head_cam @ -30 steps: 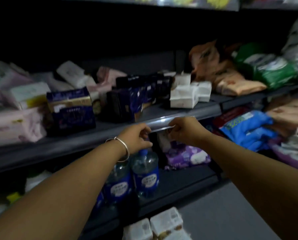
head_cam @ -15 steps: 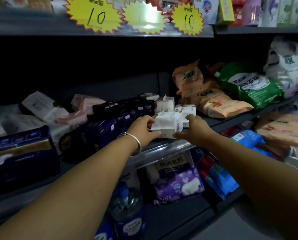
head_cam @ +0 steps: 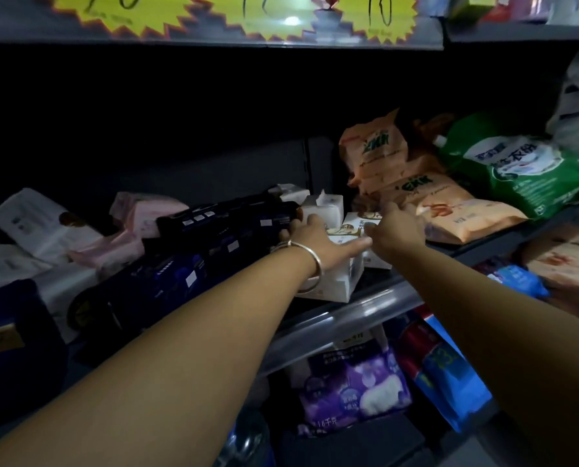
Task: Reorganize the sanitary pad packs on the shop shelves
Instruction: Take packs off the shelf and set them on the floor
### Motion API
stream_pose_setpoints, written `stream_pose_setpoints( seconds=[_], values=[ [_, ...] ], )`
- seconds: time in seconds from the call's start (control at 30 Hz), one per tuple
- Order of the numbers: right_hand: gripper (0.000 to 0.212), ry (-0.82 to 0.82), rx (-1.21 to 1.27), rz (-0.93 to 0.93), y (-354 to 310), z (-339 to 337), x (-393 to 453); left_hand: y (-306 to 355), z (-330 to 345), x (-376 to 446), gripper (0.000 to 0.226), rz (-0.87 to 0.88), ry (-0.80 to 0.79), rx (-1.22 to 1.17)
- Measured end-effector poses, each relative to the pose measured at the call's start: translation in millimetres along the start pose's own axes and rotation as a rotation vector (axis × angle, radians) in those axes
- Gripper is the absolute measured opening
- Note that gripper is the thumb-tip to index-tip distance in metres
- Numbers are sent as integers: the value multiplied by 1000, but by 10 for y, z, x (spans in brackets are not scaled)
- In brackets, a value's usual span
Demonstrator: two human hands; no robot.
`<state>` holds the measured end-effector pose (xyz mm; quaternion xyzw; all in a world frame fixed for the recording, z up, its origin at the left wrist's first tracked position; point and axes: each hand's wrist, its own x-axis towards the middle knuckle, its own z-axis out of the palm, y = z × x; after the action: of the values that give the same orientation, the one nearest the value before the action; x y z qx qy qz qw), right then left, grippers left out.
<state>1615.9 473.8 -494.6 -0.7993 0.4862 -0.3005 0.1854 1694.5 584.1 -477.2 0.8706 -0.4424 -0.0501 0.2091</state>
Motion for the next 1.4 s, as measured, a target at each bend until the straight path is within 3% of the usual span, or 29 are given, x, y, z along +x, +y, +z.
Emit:
stream_pose_setpoints(
  seconds=[0.1,0.3,0.57,0.67,0.8,1.03,1.2,1.4],
  values=[
    [52,-83,80,78,20,78,185,71,-32,106,98,-43,-99,110],
    [51,-239,190,167,99,326,453,-129,-260,209,70,-136,-285,152],
    [60,-89,579,350,8,387,442,-261,-219,209,84,-153,-297,28],
    [67,-17,614,366,-61,371,422,-272,-197,204,89,-144,-269,38],
    [65,-30,628,398,-110,261,403,-302,-168,209,80,-120,-220,29],
    [62,96,664,202,-13,-116,175,-254,-186,31,100,33,30,194],
    [62,25,717,13,6,-546,-161,-154,-317,-322,92,185,154,155],
    [68,-66,675,-105,156,-833,-811,-244,-247,-1060,85,306,154,172]
  ],
)
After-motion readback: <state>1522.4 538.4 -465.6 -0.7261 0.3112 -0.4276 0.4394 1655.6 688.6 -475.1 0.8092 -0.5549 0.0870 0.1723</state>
